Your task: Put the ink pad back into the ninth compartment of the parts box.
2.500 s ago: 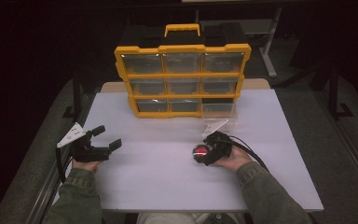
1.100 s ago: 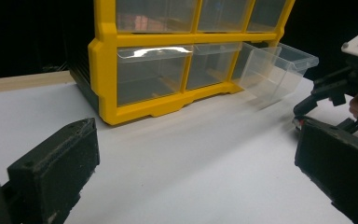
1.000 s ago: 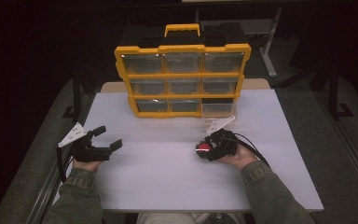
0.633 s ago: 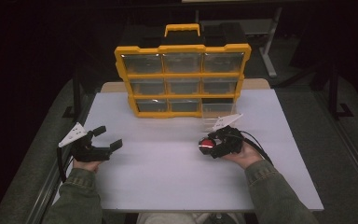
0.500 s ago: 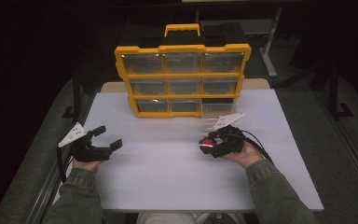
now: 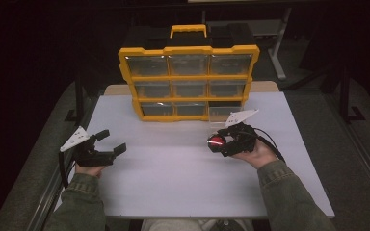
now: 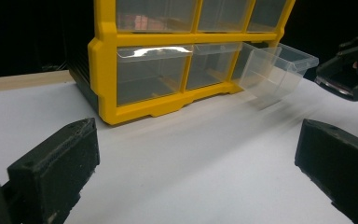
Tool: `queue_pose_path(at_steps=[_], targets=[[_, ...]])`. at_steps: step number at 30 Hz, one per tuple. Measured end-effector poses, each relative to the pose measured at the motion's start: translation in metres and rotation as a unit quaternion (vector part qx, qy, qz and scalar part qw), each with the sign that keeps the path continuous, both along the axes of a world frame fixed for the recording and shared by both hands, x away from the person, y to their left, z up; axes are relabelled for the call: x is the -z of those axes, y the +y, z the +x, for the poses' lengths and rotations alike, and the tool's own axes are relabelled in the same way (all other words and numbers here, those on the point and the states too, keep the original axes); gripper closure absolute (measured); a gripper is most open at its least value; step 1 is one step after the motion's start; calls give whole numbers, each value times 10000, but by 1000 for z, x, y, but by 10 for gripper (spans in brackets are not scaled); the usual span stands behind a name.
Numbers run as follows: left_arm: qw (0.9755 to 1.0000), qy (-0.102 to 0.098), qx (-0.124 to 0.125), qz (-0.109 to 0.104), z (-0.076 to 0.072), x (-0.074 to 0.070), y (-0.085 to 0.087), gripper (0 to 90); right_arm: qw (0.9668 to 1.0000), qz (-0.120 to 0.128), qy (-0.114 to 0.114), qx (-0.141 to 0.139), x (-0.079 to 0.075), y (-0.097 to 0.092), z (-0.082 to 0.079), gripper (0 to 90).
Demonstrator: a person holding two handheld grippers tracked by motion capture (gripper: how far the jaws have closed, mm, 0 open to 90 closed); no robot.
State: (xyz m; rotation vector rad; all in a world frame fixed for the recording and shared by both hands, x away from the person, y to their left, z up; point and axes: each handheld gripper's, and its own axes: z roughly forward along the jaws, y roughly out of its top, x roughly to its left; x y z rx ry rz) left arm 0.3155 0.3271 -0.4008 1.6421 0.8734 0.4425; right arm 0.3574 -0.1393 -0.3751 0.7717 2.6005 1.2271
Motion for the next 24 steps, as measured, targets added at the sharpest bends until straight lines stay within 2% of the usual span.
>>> queue_pose_path(at_steps=[5,12,19,24], targets=[[10000,1,16,23,0,0,-1,0,10000,-65,-33,17,-9,-3,2,287],[10000,15,27,10,1,1,-1,0,9999,108,-87,25,-20,-10,7,287],[10000,20,36,-25,1,0,-1,0,9999,81,-141,39,-31,-13,13,287],[10000,36,41,-11,1,1,-1,0,9997,173,-140,48,-40,-15,19,287]])
